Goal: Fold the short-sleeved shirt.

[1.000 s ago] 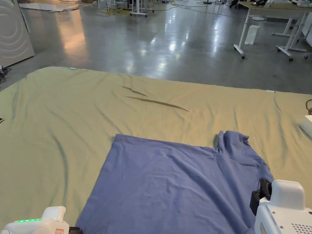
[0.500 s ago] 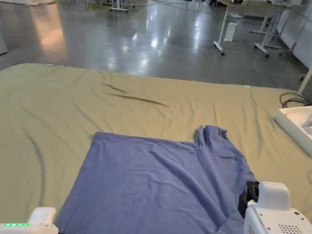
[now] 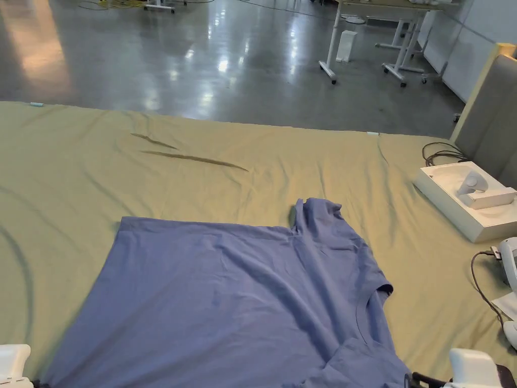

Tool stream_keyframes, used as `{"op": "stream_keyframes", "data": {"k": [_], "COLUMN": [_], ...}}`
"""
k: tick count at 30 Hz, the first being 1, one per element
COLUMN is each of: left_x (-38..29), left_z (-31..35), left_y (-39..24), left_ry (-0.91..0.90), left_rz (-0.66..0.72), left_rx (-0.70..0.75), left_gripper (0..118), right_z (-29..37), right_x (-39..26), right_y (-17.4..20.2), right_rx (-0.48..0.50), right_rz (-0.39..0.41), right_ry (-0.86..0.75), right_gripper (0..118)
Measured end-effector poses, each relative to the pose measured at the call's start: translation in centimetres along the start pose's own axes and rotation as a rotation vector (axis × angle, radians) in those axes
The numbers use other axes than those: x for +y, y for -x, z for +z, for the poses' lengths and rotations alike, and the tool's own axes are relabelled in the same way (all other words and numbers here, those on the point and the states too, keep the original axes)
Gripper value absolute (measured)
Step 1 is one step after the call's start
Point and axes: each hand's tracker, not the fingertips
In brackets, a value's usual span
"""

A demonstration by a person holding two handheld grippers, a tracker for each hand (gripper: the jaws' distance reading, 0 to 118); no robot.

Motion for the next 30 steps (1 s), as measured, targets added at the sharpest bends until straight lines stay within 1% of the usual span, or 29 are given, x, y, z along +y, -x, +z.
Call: {"op": "stream_keyframes", "data": {"k": [2, 3, 6, 7, 8, 10, 12, 13, 14, 15, 16, 18, 20, 25, 26, 30], "left_x": [-0.1, -0.2, -0.1, -0.1, -0.2, 0.0, -0.1, -0.1, -0.1, -0.1, -0.1, -0.1, -0.2, -0.1, 0.1, 1.6], "left_z": [0.3, 0.3, 0.3, 0.3, 0.3, -0.2, -0.2, -0.2, -0.3, -0.3, -0.4, -0.6, -0.6, 0.1, 0.4, 1.2], "left_y": [-0.6, -0.7, -0.8, -0.8, -0.8, -0.4, -0.4, -0.4, -0.5, -0.4, -0.4, -0.2, -0.2, -0.3, -0.3, -0.2], "left_ry": [0.003, 0.006, 0.007, 0.005, 0.006, 0.009, 0.011, 0.015, 0.014, 0.014, 0.013, 0.010, 0.008, -0.028, -0.044, -0.112], "left_rz": [-0.004, -0.012, -0.016, -0.015, -0.012, -0.011, -0.011, -0.015, -0.017, -0.018, -0.019, -0.015, -0.014, -0.026, -0.028, -0.020], "left_rx": [0.003, 0.007, 0.010, 0.011, 0.012, 0.010, 0.010, 0.011, 0.013, 0.014, 0.015, 0.013, 0.010, 0.006, 0.008, -0.013], "left_gripper": [5, 5, 5, 5, 5, 5, 5, 5, 5, 5, 5, 5, 5, 5, 5, 5], "right_z": [-1.3, -2.1, -4.2, -4.9, -5.4, -5.9, -5.4, -5.3, -5.2, -5.1, -5.1, -5.0, -4.2, -1.9, -1.4, 0.0], "right_x": [-0.9, -1.3, -2.5, -2.8, -3.2, -3.6, -3.7, -3.6, -3.6, -3.6, -3.6, -3.5, -3.5, -2.9, -2.6, -0.6], "right_y": [0.1, 0.3, 1.1, 1.2, 1.5, 1.6, 1.7, 1.8, 1.9, 2.0, 2.1, 2.1, 1.8, 1.3, 1.3, 1.5], "right_rx": [0.031, 0.047, 0.053, 0.054, 0.048, 0.061, 0.057, 0.073, 0.078, 0.073, 0.067, 0.072, 0.079, 0.081, 0.076, 0.073], "right_rz": [-0.023, -0.022, -0.017, -0.017, -0.022, -0.043, -0.030, -0.010, -0.006, -0.002, 0.009, 0.028, 0.018, 0.013, 0.011, 0.012], "right_ry": [0.055, 0.088, 0.166, 0.185, 0.201, 0.190, 0.164, 0.159, 0.153, 0.150, 0.147, 0.146, 0.129, 0.077, 0.045, -0.004], "right_gripper": [67, 67, 66, 65, 58, 55, 38, 34, 34, 20, 8, 5, 4, 4, 4, 4]}}
